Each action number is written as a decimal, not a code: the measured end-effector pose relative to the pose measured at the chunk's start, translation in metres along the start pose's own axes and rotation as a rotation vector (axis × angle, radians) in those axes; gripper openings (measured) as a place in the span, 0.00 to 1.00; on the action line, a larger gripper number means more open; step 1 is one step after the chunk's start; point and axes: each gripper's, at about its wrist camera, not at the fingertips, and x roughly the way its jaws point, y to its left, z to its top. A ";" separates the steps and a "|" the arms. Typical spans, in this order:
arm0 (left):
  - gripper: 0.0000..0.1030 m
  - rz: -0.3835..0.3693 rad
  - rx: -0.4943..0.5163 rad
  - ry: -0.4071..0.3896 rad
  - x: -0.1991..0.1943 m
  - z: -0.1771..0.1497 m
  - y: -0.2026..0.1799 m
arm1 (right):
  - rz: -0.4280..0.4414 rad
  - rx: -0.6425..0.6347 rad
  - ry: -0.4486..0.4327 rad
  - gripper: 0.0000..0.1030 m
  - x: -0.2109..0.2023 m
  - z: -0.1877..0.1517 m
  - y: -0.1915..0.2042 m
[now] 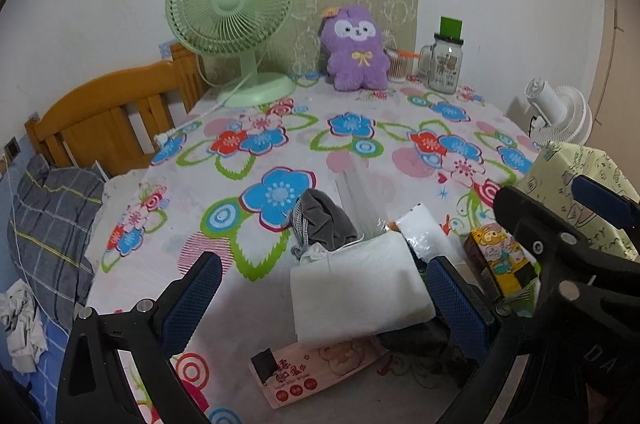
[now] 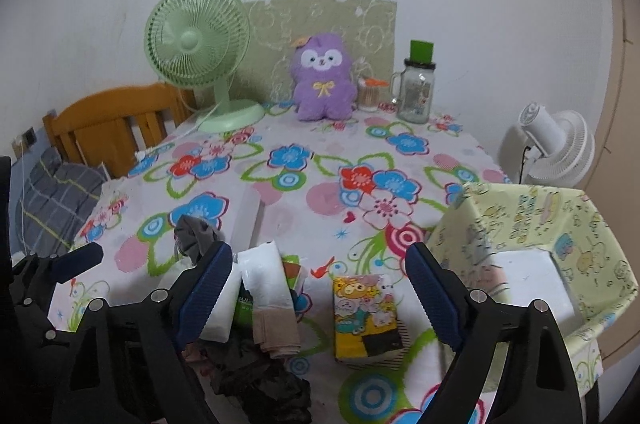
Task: Organize soft objects
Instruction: 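Grasp the white folded cloth with the left tool while the right tool grasps the white roll, then carry both held items over the yellow fabric box and lower them in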
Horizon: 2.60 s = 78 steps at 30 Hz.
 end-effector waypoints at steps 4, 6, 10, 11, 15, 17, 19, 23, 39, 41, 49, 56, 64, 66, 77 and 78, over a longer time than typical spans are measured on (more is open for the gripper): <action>1.00 -0.011 0.001 0.034 0.015 -0.001 0.000 | 0.015 -0.012 0.037 0.84 0.015 -0.001 0.005; 1.00 -0.014 0.004 0.056 0.023 -0.002 0.000 | 0.021 -0.020 0.054 0.82 0.023 -0.002 0.007; 1.00 -0.031 0.006 0.087 0.034 -0.004 -0.002 | 0.039 -0.030 0.103 0.80 0.039 -0.005 0.010; 1.00 -0.034 0.006 0.091 0.036 -0.004 -0.002 | 0.044 -0.029 0.116 0.79 0.043 -0.006 0.010; 1.00 -0.046 0.007 0.110 0.044 -0.004 -0.003 | 0.063 -0.017 0.154 0.78 0.056 -0.008 0.009; 1.00 -0.056 0.009 0.120 0.049 -0.005 -0.004 | 0.066 -0.017 0.169 0.78 0.062 -0.010 0.010; 1.00 -0.062 0.011 0.127 0.053 -0.005 -0.005 | 0.076 -0.014 0.186 0.78 0.067 -0.011 0.010; 1.00 -0.076 0.016 0.137 0.059 -0.006 -0.007 | 0.092 -0.003 0.227 0.71 0.079 -0.015 0.011; 0.81 -0.127 0.018 0.156 0.064 -0.009 -0.013 | 0.119 0.008 0.259 0.28 0.085 -0.018 0.009; 0.76 -0.143 0.016 0.156 0.062 -0.009 -0.013 | 0.117 0.008 0.252 0.28 0.082 -0.017 0.008; 0.52 -0.136 0.018 0.125 0.049 -0.008 -0.015 | 0.110 0.013 0.226 0.28 0.067 -0.016 0.005; 0.40 -0.143 0.029 0.093 0.036 -0.007 -0.018 | 0.107 0.018 0.194 0.28 0.052 -0.013 0.003; 0.36 -0.138 0.043 0.053 0.023 -0.005 -0.021 | 0.107 0.015 0.164 0.28 0.038 -0.010 0.001; 0.35 -0.133 0.053 0.043 0.020 -0.005 -0.023 | 0.108 0.016 0.158 0.28 0.035 -0.010 0.001; 0.35 -0.130 0.066 0.003 -0.002 -0.001 -0.028 | 0.102 0.021 0.114 0.28 0.010 -0.003 -0.002; 0.35 -0.129 0.066 0.000 -0.004 0.000 -0.028 | 0.102 0.020 0.108 0.28 0.007 -0.001 -0.002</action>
